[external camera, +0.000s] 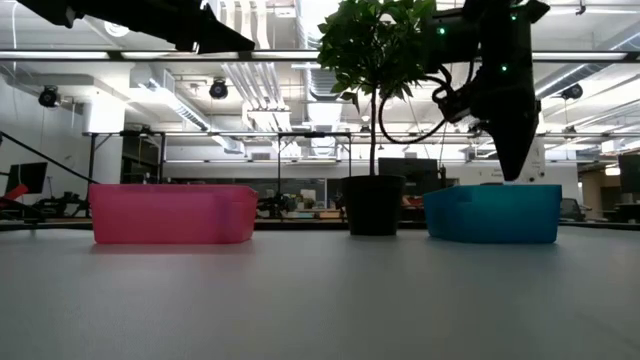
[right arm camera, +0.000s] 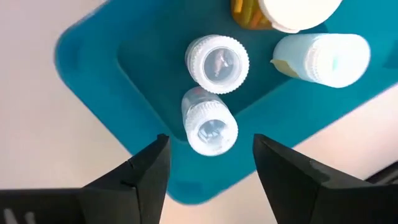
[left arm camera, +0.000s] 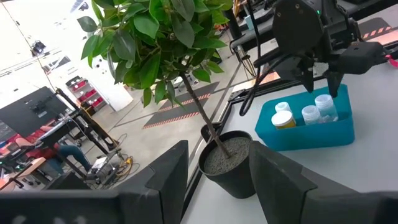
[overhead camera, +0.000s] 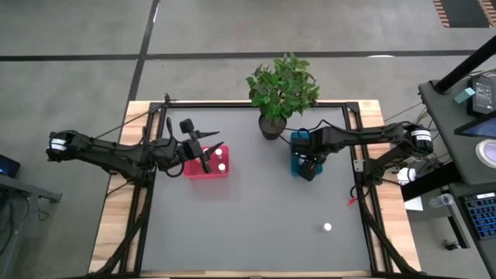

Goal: Pick and place medicine bottles into bin by pill shape (circle, oval)
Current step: Put the small pink pill bottle into the pink bin

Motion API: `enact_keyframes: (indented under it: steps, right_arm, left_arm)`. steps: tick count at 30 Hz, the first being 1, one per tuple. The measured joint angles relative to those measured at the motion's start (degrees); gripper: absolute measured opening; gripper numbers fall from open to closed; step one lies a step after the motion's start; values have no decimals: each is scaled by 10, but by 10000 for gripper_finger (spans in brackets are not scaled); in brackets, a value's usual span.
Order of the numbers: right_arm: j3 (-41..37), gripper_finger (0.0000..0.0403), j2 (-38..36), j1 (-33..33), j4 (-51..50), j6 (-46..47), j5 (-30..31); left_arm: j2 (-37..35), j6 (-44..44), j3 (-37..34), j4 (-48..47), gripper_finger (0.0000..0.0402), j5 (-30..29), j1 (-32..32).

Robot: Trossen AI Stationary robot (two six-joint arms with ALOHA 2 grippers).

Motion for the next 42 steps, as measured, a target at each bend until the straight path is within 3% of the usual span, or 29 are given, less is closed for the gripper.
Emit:
enact_keyframes:
  steps: [13,25,37,42]
  right_arm:
    - [92,216,0,33,-62,73,0]
    - [124,215,0,190,-55,265,-5]
    - [125,215,0,324,-51,508,-106]
    - [110,234,0,371,-53,581,-132]
  left_arm:
    - [0,0,0,-1,151,0,0]
    - [0,-10,0,-1,151,0,0]
    - [0,-13,0,0,151,0,0]
    - [0,-13,0,0,151,0,0]
